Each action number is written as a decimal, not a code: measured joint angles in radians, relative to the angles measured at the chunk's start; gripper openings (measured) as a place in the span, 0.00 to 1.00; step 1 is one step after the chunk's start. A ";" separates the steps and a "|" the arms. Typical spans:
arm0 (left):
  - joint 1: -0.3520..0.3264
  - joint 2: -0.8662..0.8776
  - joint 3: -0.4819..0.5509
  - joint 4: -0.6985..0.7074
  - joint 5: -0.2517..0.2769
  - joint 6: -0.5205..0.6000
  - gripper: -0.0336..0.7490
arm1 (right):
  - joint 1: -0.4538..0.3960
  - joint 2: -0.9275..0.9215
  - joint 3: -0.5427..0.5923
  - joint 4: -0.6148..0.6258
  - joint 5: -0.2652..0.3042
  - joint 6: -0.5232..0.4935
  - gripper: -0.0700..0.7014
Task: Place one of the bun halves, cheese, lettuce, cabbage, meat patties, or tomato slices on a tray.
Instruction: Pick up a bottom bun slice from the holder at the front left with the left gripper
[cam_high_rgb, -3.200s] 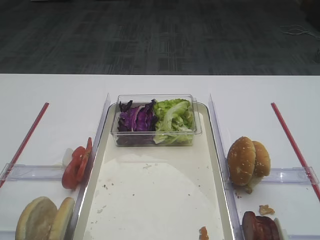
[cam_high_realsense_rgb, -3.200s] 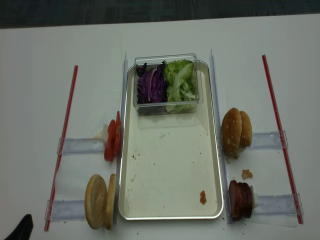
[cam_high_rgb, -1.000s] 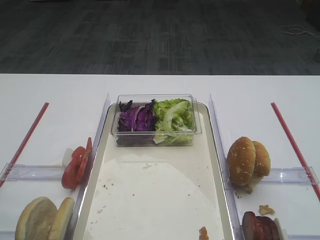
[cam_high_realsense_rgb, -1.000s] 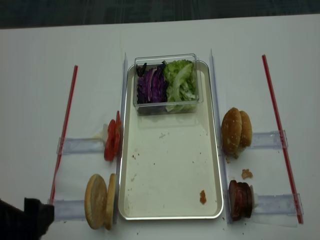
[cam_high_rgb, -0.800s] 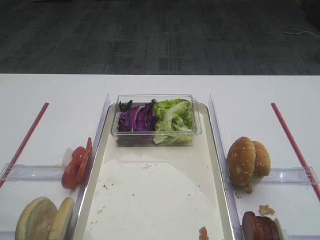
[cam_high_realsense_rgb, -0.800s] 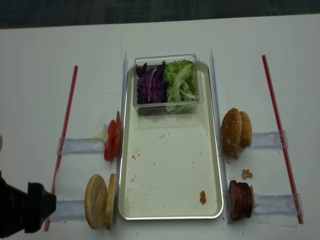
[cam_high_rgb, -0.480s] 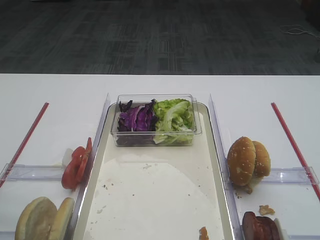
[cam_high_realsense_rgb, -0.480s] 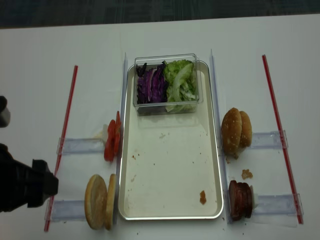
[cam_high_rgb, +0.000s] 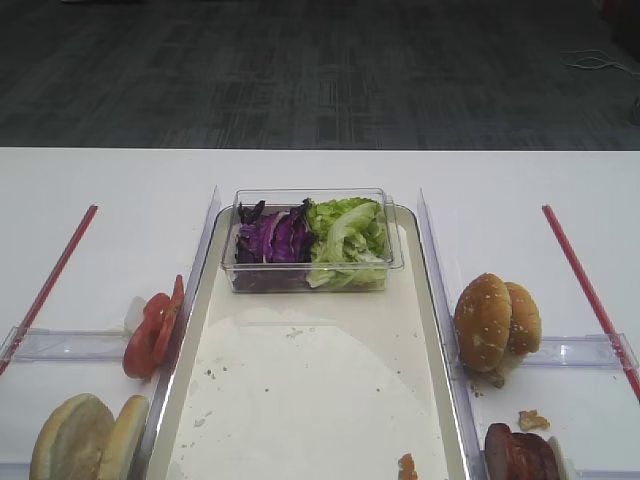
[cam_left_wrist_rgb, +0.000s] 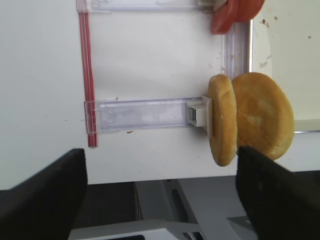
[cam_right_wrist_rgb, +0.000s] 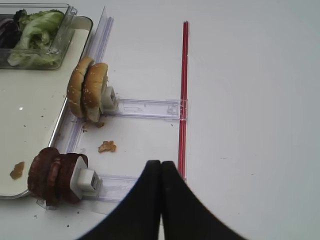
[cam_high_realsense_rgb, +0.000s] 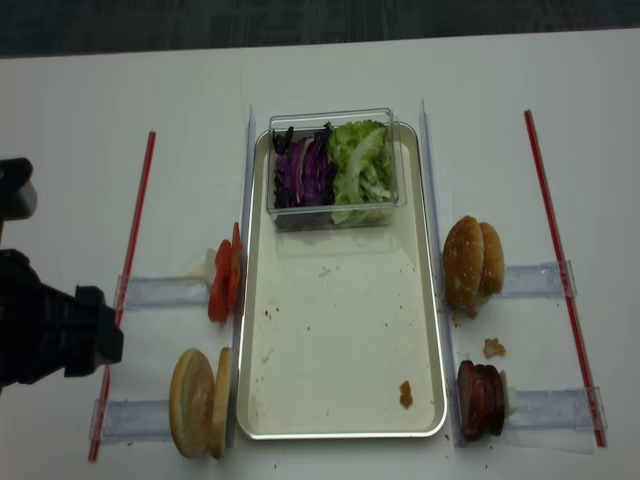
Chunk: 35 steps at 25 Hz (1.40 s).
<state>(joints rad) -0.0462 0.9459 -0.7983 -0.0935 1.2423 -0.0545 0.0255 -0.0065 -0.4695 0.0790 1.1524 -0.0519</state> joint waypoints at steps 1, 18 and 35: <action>0.000 0.000 0.000 0.000 0.000 0.000 0.77 | 0.000 0.000 0.000 0.000 0.000 0.000 0.40; -0.270 0.028 0.000 -0.030 0.000 -0.159 0.77 | 0.000 0.000 0.000 0.000 0.000 0.000 0.40; -0.532 0.299 -0.118 -0.041 -0.017 -0.307 0.73 | 0.000 0.000 0.000 0.000 0.000 0.002 0.40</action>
<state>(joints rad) -0.5777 1.2450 -0.9160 -0.1343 1.2255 -0.3617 0.0255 -0.0065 -0.4695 0.0790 1.1524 -0.0499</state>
